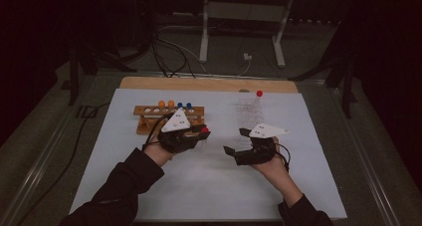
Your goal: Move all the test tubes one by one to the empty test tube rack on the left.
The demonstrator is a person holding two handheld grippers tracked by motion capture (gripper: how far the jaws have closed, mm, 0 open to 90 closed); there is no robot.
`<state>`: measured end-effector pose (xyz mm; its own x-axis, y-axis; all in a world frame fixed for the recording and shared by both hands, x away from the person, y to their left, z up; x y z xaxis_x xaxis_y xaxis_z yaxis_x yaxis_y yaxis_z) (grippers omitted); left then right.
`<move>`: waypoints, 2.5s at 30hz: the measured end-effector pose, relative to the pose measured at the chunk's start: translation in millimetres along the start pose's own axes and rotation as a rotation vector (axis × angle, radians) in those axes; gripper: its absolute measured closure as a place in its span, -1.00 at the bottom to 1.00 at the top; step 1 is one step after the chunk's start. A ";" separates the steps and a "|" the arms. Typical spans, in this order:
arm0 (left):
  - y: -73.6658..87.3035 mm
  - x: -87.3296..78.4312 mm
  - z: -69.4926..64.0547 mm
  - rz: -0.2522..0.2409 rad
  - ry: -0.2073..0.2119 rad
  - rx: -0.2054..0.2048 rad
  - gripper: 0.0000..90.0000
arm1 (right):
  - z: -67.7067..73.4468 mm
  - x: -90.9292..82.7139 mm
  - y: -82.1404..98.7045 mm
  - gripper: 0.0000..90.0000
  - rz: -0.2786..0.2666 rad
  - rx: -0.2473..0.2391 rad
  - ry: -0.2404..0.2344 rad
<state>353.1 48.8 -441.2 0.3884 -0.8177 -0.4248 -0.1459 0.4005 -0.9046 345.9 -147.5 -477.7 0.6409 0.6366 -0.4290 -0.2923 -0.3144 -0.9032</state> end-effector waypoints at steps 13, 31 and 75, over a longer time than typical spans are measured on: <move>22.7 -55.1 39.4 0.001 -0.147 -0.068 0.59 | -4.7 -4.1 -1.7 -1.00 -0.009 0.034 -0.018; 16.9 -104.1 87.4 -0.053 -0.333 -0.105 0.59 | -5.0 -5.6 -3.2 -1.00 -0.021 0.035 -0.024; 70.2 -48.3 150.7 -0.012 -0.508 -0.284 0.59 | -7.3 -6.2 -2.0 -1.00 -0.019 0.041 -0.043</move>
<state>461.2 178.7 -478.7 0.7693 -0.4926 -0.4067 -0.3495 0.2083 -0.9135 347.7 -155.9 -473.2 0.6155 0.6723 -0.4113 -0.3095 -0.2737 -0.9106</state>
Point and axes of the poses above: each handheld gripper's, and its own axes: x roughly forward along the jaws, y roughly out of its underside, z roughly to its left, the point moved 6 cm from there along x, roughly forward along the jaws, and after that the axes turned 5 degrees about y, right-handed, at the moved point
